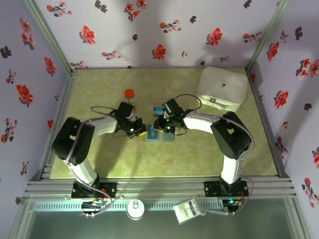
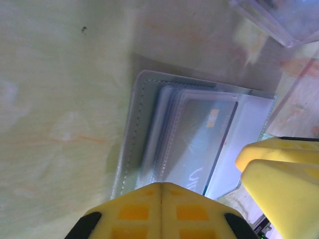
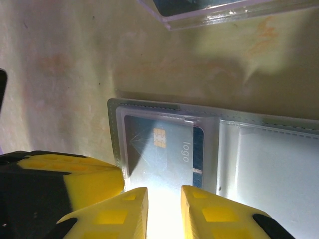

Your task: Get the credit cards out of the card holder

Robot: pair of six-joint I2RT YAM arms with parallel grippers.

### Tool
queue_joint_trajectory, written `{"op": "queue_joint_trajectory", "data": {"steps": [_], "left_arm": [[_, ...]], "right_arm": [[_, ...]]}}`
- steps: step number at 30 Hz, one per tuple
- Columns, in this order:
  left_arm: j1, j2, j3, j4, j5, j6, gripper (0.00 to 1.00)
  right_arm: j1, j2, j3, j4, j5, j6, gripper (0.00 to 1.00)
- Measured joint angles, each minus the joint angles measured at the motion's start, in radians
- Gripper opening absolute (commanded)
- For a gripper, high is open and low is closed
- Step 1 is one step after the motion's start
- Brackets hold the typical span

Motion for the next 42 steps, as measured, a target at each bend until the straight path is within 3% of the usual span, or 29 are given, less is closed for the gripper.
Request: {"op": "queue_joint_trajectory", "data": {"steps": [27,42], "left_arm": [[0.000,0.011,0.000,0.000,0.000,0.004,0.03],[0.000,0.011,0.008,-0.011,0.000,0.004,0.03]], "right_arm": [[0.000,0.034,-0.009,0.020,-0.003,-0.001,0.24],[0.002,0.011,-0.009,-0.047,0.061,-0.037,0.24]]}}
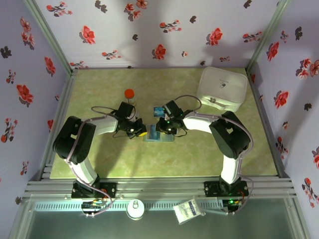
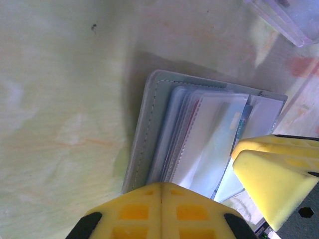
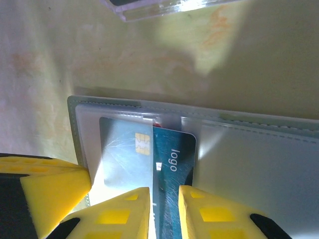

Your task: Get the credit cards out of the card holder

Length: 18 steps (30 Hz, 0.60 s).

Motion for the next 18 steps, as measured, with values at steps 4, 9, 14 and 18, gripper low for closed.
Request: {"op": "queue_joint_trajectory", "data": {"steps": [4,9,14,18], "left_arm": [[0.000,0.000,0.011,-0.013,0.000,0.003,0.03],[0.000,-0.011,0.030,-0.025,0.000,0.003,0.03],[-0.006,-0.011,0.052,-0.035,0.000,0.004,0.03],[-0.025,-0.011,0.070,-0.039,-0.001,0.004,0.02]], "right_arm": [[0.000,-0.009,0.000,-0.018,0.019,-0.007,0.24],[0.000,-0.024,0.000,-0.023,0.026,-0.016,0.24],[0.000,-0.032,-0.001,-0.023,0.030,-0.018,0.25],[0.000,-0.032,-0.009,-0.024,0.030,-0.018,0.26]]}}
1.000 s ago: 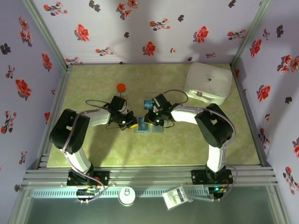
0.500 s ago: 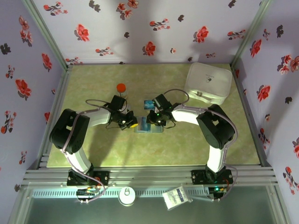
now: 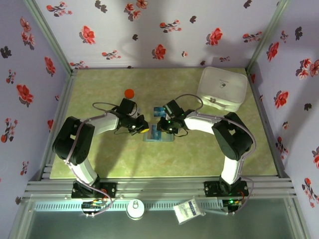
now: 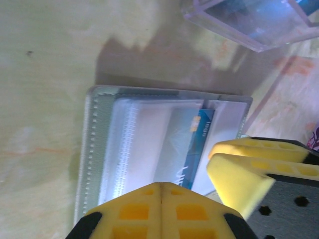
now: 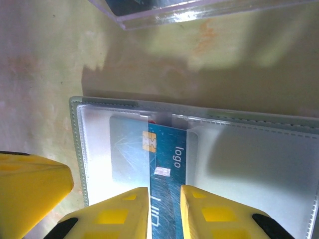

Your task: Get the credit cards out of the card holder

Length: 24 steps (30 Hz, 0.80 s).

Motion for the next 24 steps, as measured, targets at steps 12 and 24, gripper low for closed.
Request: {"op": "queue_joint_trajectory", "data": {"steps": [12,24], "left_arm": [[-0.019,0.005,0.026,-0.057,-0.047,0.034,0.02],[-0.019,0.005,0.027,-0.089,-0.063,0.049,0.03]], "right_arm": [[0.000,0.002,-0.013,0.039,-0.047,0.003,0.25],[0.000,0.033,-0.013,0.069,-0.074,0.004,0.25]]}}
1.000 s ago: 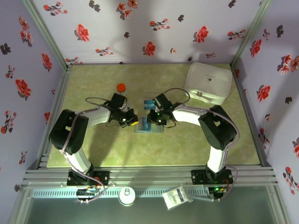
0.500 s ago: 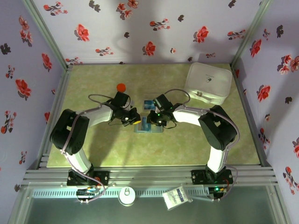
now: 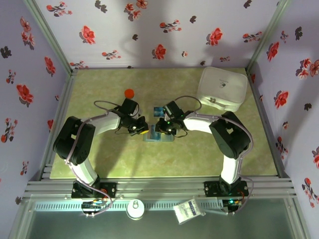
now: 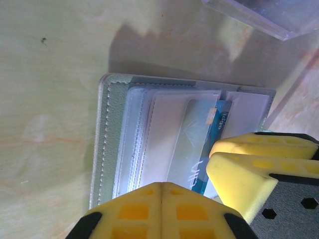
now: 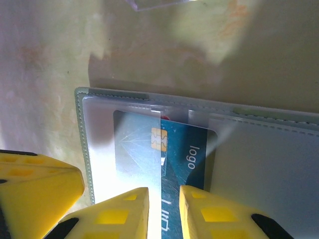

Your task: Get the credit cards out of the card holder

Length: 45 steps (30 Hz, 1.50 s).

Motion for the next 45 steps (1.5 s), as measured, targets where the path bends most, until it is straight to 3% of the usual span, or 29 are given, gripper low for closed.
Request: {"op": "queue_joint_trajectory", "data": {"steps": [13,24,45], "left_arm": [[0.000,0.007,0.000,-0.006,-0.002,0.007,0.03],[0.000,0.014,0.016,-0.082,-0.106,0.064,0.00],[0.000,0.042,0.033,-0.089,-0.105,0.082,0.00]], "right_arm": [[0.000,0.024,0.016,0.024,-0.030,0.000,0.25],[0.000,0.029,0.019,0.026,-0.037,0.000,0.25],[0.000,0.050,0.055,0.023,-0.048,0.000,0.25]]}}
